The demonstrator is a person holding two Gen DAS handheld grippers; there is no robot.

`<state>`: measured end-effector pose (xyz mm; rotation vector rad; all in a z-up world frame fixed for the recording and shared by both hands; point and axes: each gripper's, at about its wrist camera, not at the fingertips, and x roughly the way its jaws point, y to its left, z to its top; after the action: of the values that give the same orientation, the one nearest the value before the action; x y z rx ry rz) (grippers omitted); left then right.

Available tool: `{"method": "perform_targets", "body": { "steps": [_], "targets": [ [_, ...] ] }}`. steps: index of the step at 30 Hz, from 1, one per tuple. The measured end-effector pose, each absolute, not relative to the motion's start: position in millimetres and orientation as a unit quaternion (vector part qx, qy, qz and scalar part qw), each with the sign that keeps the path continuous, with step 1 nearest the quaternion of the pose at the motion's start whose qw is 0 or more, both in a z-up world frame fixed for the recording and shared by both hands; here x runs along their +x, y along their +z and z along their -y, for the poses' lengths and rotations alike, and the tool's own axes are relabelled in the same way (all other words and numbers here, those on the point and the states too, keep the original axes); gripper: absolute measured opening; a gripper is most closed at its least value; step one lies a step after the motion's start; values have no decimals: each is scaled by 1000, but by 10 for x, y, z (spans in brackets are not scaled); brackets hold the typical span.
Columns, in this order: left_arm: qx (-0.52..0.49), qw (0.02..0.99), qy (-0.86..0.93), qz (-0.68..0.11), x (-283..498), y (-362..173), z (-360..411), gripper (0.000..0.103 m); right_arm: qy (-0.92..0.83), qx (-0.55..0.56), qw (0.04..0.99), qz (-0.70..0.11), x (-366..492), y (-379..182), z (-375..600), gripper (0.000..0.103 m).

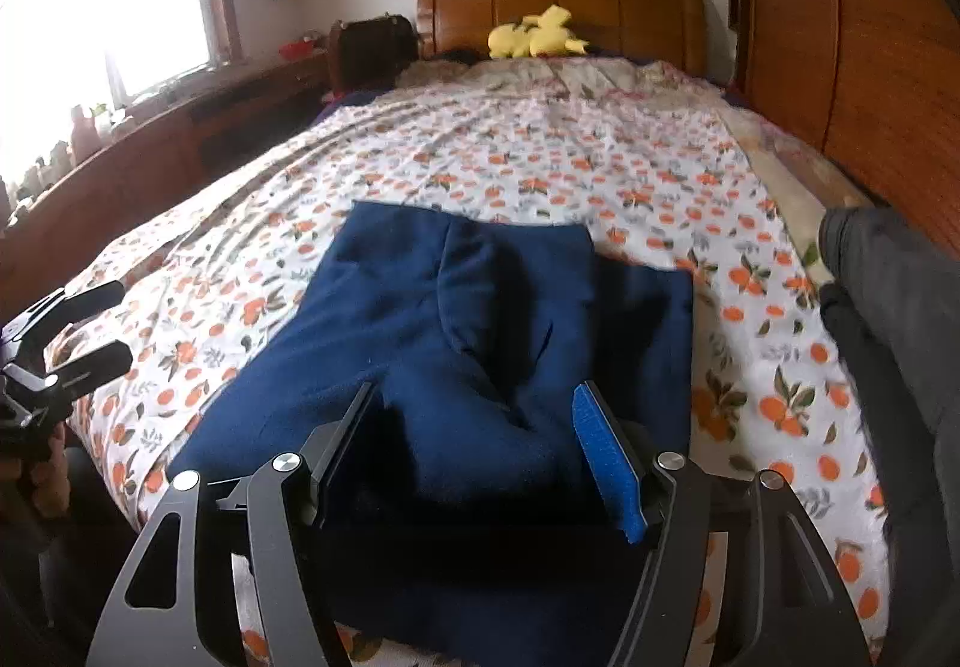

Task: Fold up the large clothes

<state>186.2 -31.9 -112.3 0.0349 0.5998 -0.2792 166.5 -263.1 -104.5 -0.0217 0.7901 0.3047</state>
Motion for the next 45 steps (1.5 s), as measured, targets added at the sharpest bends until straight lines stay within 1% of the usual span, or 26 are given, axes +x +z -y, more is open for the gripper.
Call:
{"method": "perform_targets", "body": {
  "steps": [3,4,6,8,11,15,19,21,23,25,27,30,31,32,33,34,35,37,43,45],
  "targets": [
    [16,945,-137,-295,1860,-1159,278,100,143,-8,907,-395,1629,-1099,2625,59],
    [15,945,-138,-296,1858,-1170,268,100,141,-7,907,-397,1619,-1107,2622,57],
    [11,945,-141,-296,1850,-1187,246,100,140,-6,905,-402,1593,-1117,2612,45],
    [8,945,-144,-295,1846,-1198,229,100,139,-10,904,-405,1576,-1111,2587,25],
    [4,944,-146,-294,1853,-1220,195,100,145,-26,904,-402,1532,-1068,2521,15],
    [0,944,-151,-295,1907,-1236,176,100,144,-43,922,-358,1365,-794,2444,12],
    [2,943,-157,-294,2004,-1235,181,100,122,-52,939,-318,1176,-480,2513,11],
    [4,943,-161,-292,2055,-1224,208,100,94,-54,943,-316,1096,-424,2670,11],
    [5,942,-168,-291,2103,-1212,241,100,65,-49,941,-328,1074,-494,2853,11],
    [6,941,-174,-290,2135,-1205,284,100,48,-33,931,-361,1102,-684,3046,13],
    [7,940,-179,-289,2200,-1201,328,100,43,-22,920,-388,1103,-904,3151,16],
    [14,940,-182,-289,2314,-1196,398,100,29,-15,920,-390,1063,-1013,3196,36],
    [17,939,-182,-290,2358,-1194,417,100,23,-12,922,-387,1061,-1006,3211,49],
    [20,939,-183,-291,2417,-1190,449,100,23,-4,925,-380,1059,-983,3229,54],
    [23,939,-183,-291,2456,-1185,468,100,26,1,926,-376,1060,-963,3223,55],
    [27,939,-183,-290,2504,-1176,497,100,29,7,929,-369,1067,-932,3226,59],
    [31,939,-184,-290,2554,-1169,525,100,35,12,933,-359,1063,-900,3226,69],
    [39,939,-184,-289,2681,-1157,588,100,38,14,937,-347,1084,-862,3213,72],
    [56,935,-185,-299,3068,-1198,760,100,19,17,925,-379,1272,-1107,3259,73],
    [64,933,-184,-303,3193,-1240,822,100,20,27,922,-387,1268,-1205,3306,75]
  ]
}}
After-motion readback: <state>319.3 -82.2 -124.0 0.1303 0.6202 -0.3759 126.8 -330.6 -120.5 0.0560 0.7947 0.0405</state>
